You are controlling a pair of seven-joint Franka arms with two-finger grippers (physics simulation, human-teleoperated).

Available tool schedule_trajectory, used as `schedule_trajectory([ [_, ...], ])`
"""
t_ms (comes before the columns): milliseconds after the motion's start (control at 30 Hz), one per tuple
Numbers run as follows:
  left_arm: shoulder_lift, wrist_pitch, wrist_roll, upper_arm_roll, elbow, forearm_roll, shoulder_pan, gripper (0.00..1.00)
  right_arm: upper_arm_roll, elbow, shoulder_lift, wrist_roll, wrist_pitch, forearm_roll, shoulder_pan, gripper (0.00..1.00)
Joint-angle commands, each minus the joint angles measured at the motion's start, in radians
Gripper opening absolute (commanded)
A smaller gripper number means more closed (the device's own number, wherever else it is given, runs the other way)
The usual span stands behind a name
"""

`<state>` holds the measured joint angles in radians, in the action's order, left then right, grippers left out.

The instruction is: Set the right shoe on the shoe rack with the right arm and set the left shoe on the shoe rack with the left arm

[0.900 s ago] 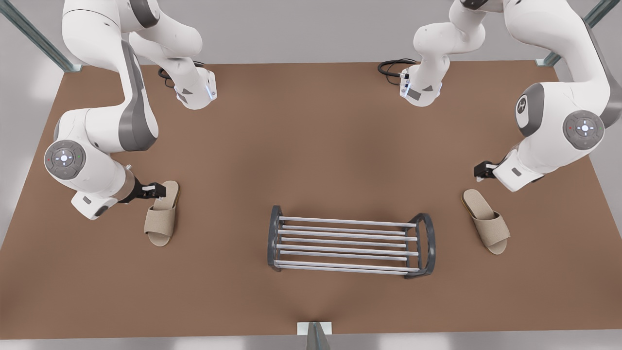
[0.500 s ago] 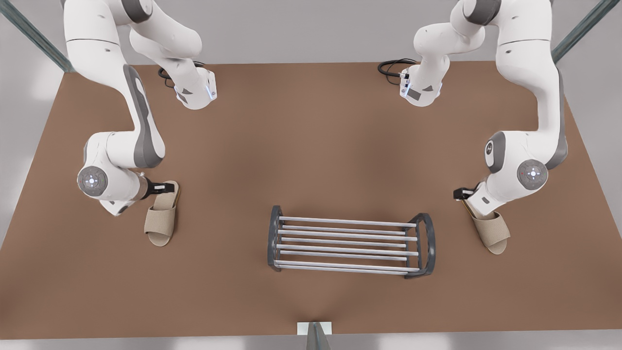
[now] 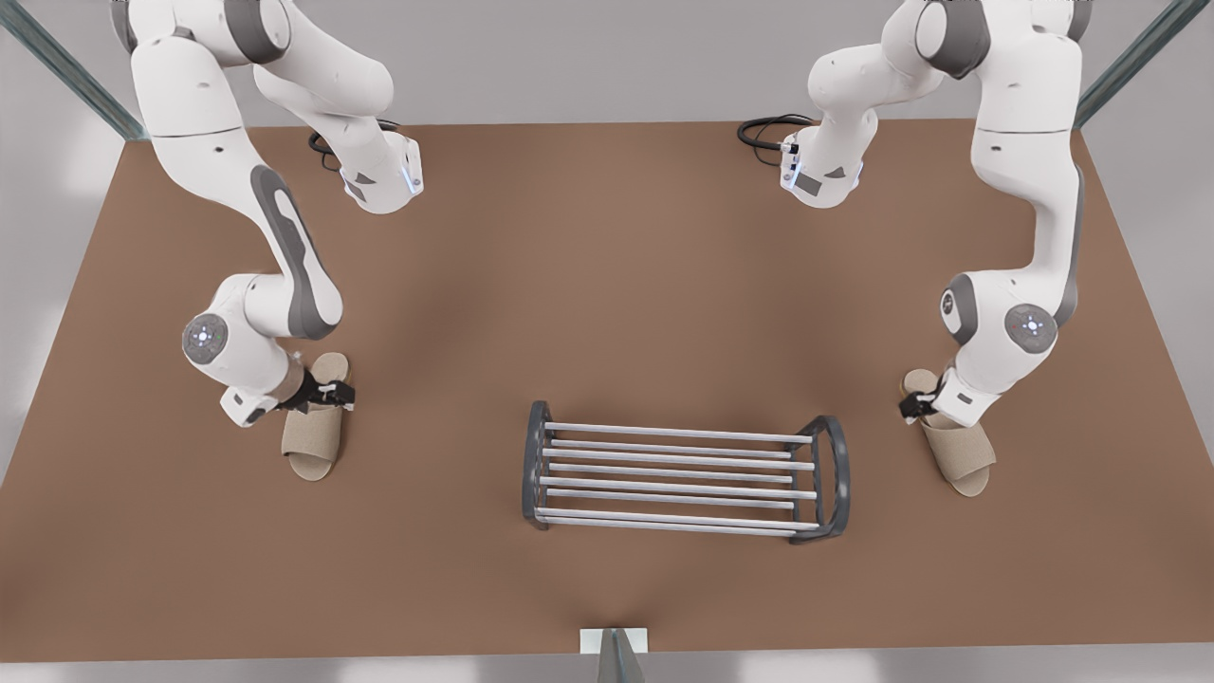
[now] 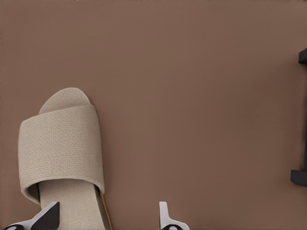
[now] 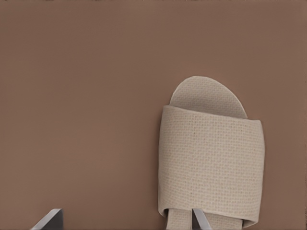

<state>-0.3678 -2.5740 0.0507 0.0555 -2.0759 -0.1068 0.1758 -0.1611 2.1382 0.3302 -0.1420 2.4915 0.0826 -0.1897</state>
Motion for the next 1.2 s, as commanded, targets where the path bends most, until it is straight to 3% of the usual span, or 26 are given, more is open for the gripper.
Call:
schedule_trajectory([
  [0,-0.025,-0.153,0.101,-0.002,-0.001,-0.001,0.004,1.00,0.000,-0.003,0.012,-0.148,0.106,0.006,-0.013,1.00],
  [600,-0.111,-0.285,0.140,-0.026,-0.029,0.001,0.027,1.00,0.003,-0.015,0.021,-0.212,0.069,-0.010,-0.142,1.00],
  [867,-0.132,-0.299,0.140,-0.036,-0.026,0.003,0.036,1.00,-0.009,0.129,-0.057,-0.194,0.059,-0.006,-0.143,1.00],
  [1167,-0.157,-0.321,0.140,-0.046,-0.024,0.003,0.037,1.00,-0.008,0.095,0.007,-0.189,0.092,-0.007,-0.155,1.00],
])
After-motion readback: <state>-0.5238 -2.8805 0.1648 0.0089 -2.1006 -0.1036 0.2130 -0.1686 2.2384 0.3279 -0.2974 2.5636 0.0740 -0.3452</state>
